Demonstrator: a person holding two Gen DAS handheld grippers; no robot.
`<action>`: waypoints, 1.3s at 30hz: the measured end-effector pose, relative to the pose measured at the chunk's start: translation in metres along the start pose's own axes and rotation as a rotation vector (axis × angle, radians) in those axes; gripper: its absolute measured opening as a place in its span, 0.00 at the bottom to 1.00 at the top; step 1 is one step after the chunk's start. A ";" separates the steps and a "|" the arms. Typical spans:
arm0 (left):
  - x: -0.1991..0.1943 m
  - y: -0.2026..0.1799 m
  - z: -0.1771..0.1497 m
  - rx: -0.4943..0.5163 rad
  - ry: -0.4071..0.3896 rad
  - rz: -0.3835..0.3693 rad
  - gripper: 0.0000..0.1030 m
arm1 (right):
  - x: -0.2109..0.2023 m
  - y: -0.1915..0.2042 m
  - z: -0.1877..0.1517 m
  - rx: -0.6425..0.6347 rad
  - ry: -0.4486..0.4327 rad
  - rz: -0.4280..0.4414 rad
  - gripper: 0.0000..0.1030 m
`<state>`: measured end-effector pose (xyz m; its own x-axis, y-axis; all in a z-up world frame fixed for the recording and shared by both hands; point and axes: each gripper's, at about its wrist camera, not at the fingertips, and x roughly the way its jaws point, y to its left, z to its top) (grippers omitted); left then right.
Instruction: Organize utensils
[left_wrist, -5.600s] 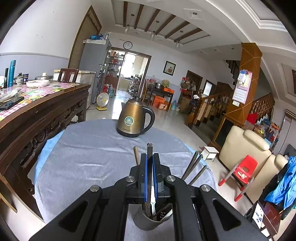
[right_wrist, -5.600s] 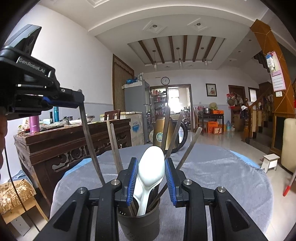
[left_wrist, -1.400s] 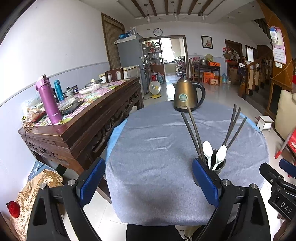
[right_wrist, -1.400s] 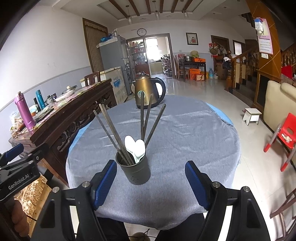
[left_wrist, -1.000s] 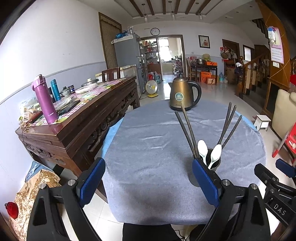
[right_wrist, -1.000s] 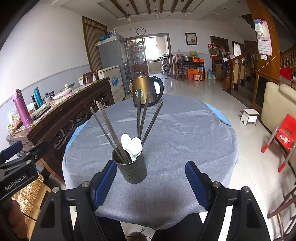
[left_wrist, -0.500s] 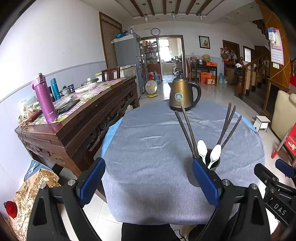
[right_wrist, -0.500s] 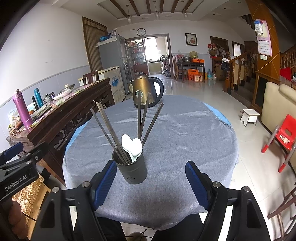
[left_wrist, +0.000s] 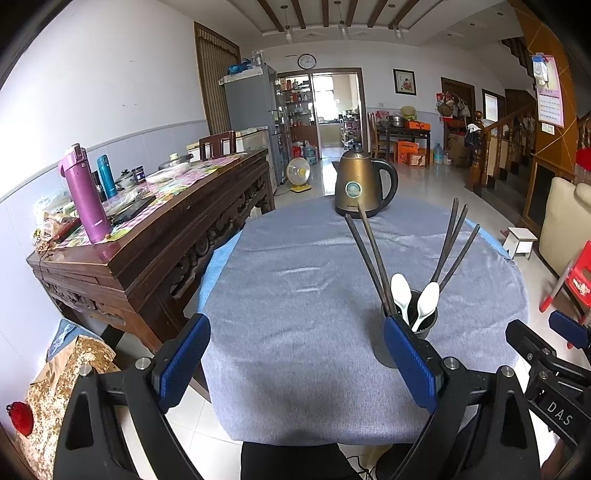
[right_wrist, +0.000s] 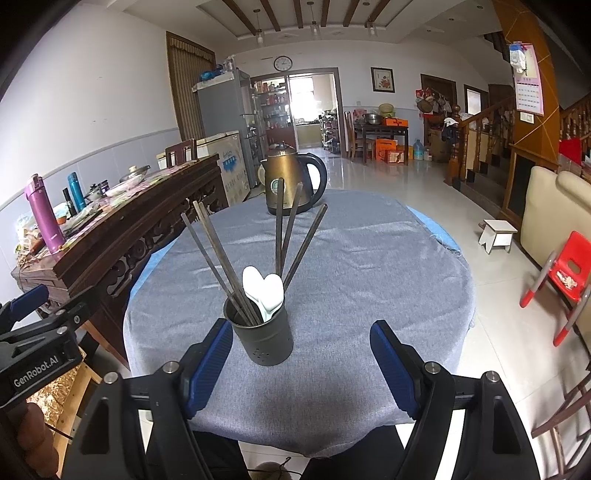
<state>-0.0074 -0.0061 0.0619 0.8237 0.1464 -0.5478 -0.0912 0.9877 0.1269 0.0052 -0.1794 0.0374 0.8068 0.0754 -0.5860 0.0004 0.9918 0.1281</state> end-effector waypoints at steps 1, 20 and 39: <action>0.000 0.000 0.000 -0.002 0.002 0.000 0.92 | 0.000 0.000 0.000 0.000 0.001 0.000 0.78; 0.009 0.012 -0.008 -0.028 0.020 -0.014 0.92 | 0.004 0.006 0.005 -0.034 0.012 -0.035 0.78; 0.027 0.021 -0.011 -0.062 0.068 0.007 0.92 | 0.026 0.021 0.009 -0.064 0.046 -0.020 0.78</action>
<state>0.0064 0.0191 0.0410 0.7832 0.1546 -0.6022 -0.1332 0.9878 0.0804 0.0316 -0.1578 0.0322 0.7787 0.0583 -0.6246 -0.0221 0.9976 0.0656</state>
